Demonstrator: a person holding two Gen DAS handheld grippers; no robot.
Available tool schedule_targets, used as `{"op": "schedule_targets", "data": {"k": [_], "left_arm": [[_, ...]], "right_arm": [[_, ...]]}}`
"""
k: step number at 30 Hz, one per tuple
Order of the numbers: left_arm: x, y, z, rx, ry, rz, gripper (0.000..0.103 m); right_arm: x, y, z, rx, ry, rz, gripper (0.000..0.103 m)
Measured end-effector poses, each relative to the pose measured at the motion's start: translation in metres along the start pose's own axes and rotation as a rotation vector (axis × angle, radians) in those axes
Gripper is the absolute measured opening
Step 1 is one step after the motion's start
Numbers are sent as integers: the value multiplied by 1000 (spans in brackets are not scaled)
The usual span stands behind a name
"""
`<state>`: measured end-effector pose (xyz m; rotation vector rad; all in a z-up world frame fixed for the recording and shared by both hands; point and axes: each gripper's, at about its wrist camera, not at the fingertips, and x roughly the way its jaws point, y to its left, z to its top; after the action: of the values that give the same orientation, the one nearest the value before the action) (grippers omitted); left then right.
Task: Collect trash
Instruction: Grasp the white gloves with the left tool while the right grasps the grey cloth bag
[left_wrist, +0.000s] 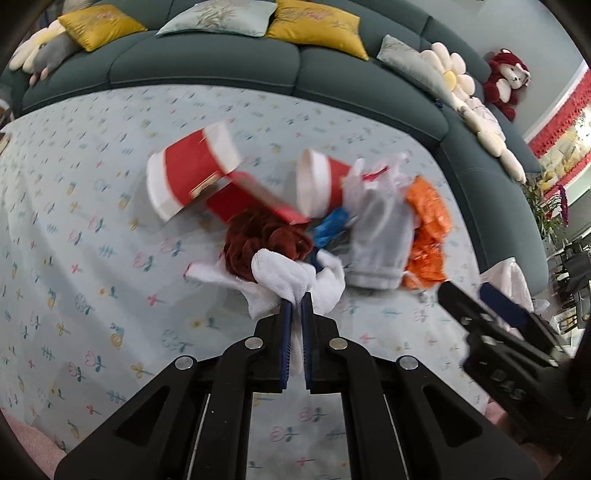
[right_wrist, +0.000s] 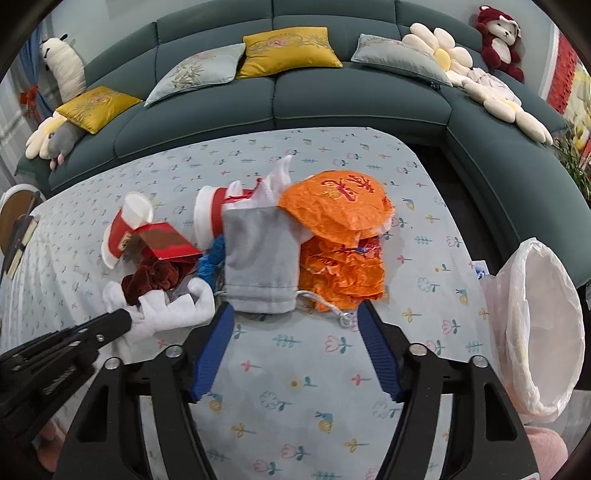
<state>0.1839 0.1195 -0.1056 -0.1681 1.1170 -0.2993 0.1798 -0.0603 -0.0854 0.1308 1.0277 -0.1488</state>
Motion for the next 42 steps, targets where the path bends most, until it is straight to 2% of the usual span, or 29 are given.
{"op": "schedule_targets", "data": {"k": [2,8,20,21,24,27,33,42], "left_arm": [[0,-6,4,3,-5,-4,5],[4,-23,14,17,-9,-5,5],[18,-33,23,30,8,10,5],[19,-33,24,31,9,11,5],[19,-33,24,31,12,13,5],[19,-35,24,32,14,18,5],[8,-46,20,35,3,10,5],[-28,-82,5,81,-42,-15,5]], "right_arm": [[7,-5,3,7,11,4,59],[36,-12,8,30,70,44,39],[83,2,15,25,139,93,37],[87,3,15,25,147,98,28],[92,5,11,4,161,103,14],[86,4,10,-11,151,118,10],[60,-9,5,5,124,152,10],[0,-31,-2,11,31,175,10]]}}
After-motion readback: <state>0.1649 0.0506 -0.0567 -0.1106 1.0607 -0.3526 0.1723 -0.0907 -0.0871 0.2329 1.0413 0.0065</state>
